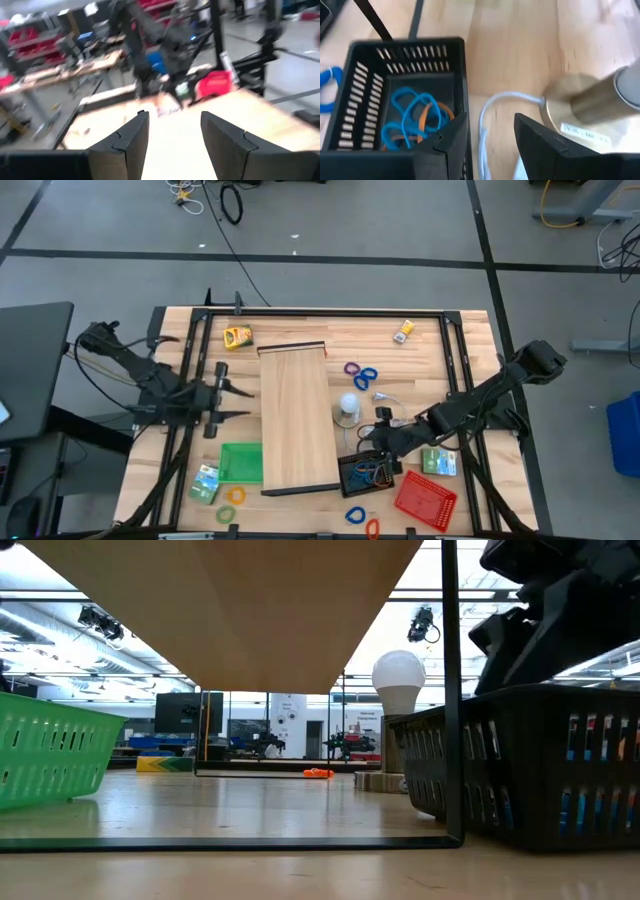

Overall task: Pick & Place Office Desk Supplies
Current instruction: Put the black bin on the shelf

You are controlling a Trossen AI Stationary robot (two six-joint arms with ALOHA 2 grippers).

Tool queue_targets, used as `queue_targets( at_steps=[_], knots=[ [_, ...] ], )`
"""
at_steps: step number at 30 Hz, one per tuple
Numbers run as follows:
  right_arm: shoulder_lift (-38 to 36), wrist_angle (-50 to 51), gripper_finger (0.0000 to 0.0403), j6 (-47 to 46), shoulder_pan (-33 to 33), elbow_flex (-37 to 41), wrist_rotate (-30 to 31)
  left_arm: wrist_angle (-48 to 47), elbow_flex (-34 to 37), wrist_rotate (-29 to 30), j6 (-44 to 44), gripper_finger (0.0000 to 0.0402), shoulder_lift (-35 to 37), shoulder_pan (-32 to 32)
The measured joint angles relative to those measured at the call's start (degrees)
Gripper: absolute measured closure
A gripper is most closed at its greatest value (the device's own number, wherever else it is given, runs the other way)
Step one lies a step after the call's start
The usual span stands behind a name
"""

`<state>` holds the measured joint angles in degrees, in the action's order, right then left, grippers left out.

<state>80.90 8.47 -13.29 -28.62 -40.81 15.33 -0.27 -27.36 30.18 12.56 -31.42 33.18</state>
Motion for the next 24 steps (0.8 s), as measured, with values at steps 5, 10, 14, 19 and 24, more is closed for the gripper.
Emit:
queue_targets(
  at_steps=[5,10,14,19,24],
  knots=[
    [0.0,15.4,0.0232,-2.7,1.7,-7.1,-2.3,0.4,3.7,0.0,-2.1,0.0216,4.4,-3.3],
    [0.2,20.7,0.0232,-5.0,3.3,-11.2,-7.2,-0.1,5.7,0.0,-3.2,0.0216,5.3,-6.5],
    [1.5,21.0,0.0232,-5.3,4.0,-11.2,-10.7,-0.6,6.7,0.0,-4.4,0.0216,5.3,-9.1],
    [3.2,22.0,0.0232,-6.5,3.9,-12.5,-13.1,-2.8,6.9,-0.1,-5.6,0.0216,5.2,-11.1],
    [8.5,26.6,0.0232,-4.9,2.7,-18.2,-14.0,-2.7,6.9,-0.2,-5.7,0.0216,5.2,-11.6]
  ],
)
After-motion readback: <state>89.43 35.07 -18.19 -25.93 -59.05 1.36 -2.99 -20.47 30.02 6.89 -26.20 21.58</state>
